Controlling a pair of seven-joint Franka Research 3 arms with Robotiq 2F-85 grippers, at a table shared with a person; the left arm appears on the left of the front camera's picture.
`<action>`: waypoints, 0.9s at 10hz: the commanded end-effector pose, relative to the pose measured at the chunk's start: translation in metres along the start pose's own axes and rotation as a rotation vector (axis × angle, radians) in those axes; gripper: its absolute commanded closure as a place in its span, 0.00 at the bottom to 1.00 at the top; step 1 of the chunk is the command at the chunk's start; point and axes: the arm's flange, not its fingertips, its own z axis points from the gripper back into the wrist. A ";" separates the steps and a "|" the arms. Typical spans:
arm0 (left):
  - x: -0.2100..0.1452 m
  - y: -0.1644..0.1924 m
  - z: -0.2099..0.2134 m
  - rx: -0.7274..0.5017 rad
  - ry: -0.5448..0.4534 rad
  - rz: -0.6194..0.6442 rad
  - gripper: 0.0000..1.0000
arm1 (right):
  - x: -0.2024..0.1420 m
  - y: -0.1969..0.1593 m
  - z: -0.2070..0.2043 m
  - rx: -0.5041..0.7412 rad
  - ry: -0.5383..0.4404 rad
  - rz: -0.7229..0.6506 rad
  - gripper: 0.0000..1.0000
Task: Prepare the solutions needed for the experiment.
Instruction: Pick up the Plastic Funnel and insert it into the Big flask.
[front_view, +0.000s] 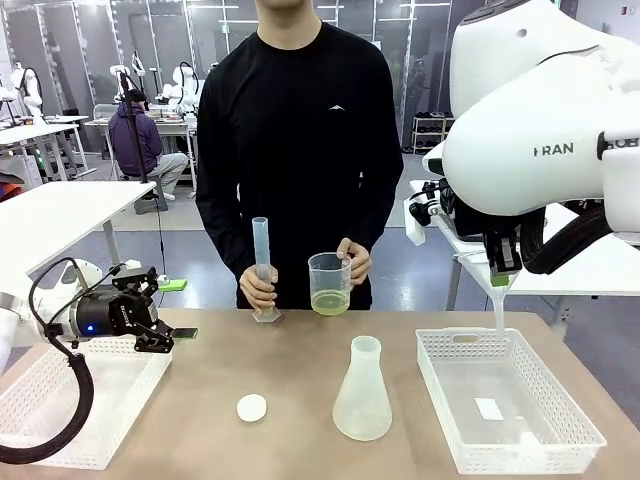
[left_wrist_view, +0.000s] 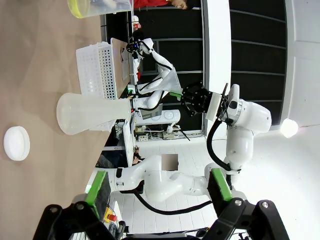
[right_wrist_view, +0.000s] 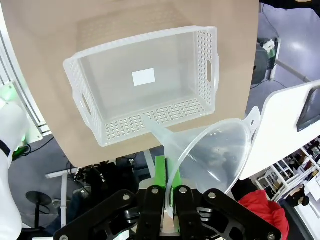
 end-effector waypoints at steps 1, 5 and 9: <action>0.004 0.001 -0.002 0.006 -0.004 0.004 0.00 | 0.000 -0.004 0.001 0.000 0.011 0.003 1.00; 0.004 0.001 -0.002 0.006 -0.004 0.004 0.00 | 0.000 -0.004 0.001 0.000 0.011 0.003 1.00; 0.004 0.001 -0.002 0.006 -0.004 0.004 0.00 | 0.033 0.003 0.011 -0.057 -0.093 0.086 0.97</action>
